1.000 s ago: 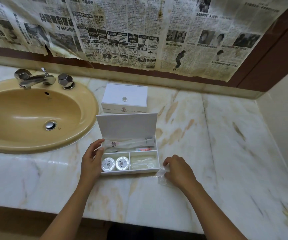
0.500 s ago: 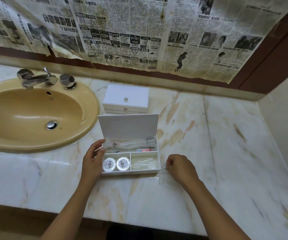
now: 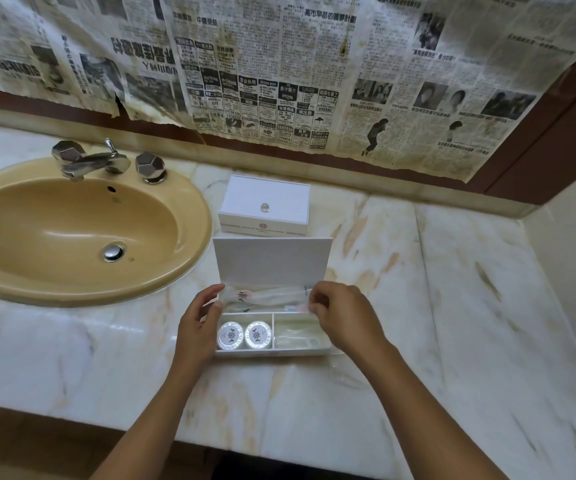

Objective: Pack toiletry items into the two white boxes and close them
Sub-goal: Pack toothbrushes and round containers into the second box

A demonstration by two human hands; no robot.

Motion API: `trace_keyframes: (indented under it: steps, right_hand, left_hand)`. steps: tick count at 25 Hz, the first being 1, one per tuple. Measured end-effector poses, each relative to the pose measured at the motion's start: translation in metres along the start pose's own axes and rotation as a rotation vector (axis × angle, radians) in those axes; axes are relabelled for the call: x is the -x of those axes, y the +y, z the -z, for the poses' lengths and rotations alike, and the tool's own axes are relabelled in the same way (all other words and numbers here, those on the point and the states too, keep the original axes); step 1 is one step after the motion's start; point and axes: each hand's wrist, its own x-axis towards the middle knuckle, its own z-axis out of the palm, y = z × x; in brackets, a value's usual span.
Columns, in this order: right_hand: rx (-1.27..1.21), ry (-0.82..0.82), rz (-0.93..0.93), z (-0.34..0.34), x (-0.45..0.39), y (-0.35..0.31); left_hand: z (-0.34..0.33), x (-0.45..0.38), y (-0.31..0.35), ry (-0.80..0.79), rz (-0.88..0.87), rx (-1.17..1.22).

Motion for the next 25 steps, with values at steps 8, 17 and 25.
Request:
trace_keyframes:
  steps: [8,17,25]
  right_hand:
    - [0.19,-0.193,0.01,-0.057,0.0,-0.007]
    - [0.212,-0.071,0.037,-0.049,0.004,-0.01]
    - [0.031,-0.088,0.056,-0.041,0.008,-0.002]
  left_hand:
    - [0.001,0.0,-0.001,-0.01,-0.004,0.012]
    - [0.001,0.0,-0.001,-0.003,-0.013,0.002]
    - [-0.001,-0.001,-0.001,0.007,-0.008,-0.026]
